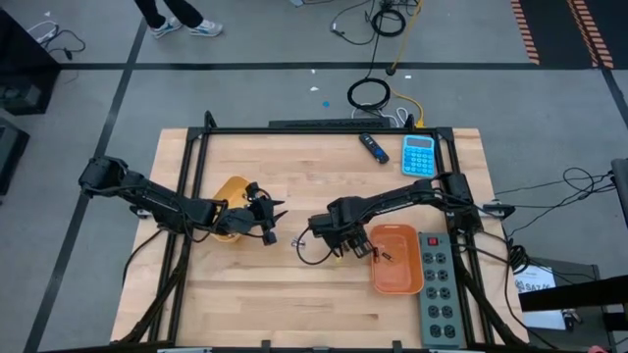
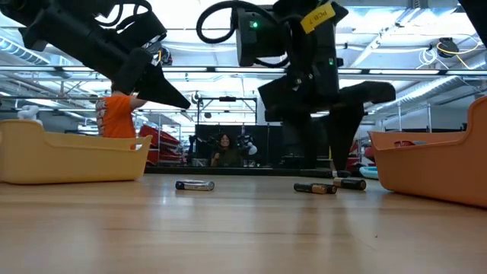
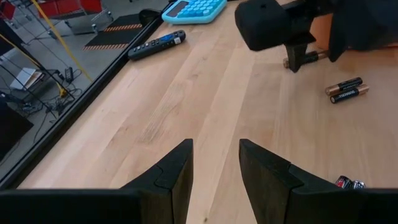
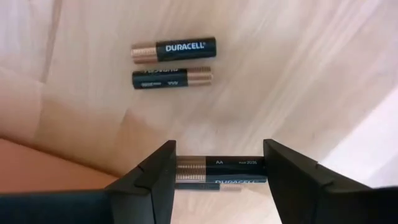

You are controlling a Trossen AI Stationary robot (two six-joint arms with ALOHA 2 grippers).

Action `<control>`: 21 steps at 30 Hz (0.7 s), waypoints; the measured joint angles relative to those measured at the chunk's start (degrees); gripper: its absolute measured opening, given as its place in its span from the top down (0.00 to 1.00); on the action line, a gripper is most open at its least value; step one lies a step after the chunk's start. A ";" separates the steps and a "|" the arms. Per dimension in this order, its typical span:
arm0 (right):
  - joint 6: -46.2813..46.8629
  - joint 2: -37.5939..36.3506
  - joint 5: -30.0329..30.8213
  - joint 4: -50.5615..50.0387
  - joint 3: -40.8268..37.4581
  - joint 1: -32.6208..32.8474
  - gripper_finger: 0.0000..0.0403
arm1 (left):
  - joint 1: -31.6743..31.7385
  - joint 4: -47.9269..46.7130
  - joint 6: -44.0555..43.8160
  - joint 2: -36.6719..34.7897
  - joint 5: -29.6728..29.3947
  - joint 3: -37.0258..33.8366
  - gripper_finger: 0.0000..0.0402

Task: Sort batteries
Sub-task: Put the black battery into the orange bin

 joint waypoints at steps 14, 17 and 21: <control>16.26 -0.20 -4.60 -19.51 12.88 4.10 0.53 | -0.01 0.02 -0.01 0.00 0.00 0.01 0.66; 19.90 -0.22 -7.34 -21.08 13.66 5.50 0.53 | -0.01 0.02 -0.07 0.00 0.00 0.00 0.66; 25.20 -0.32 -11.58 -24.36 12.21 7.04 0.53 | -0.01 0.02 -0.09 -0.02 0.11 0.00 0.66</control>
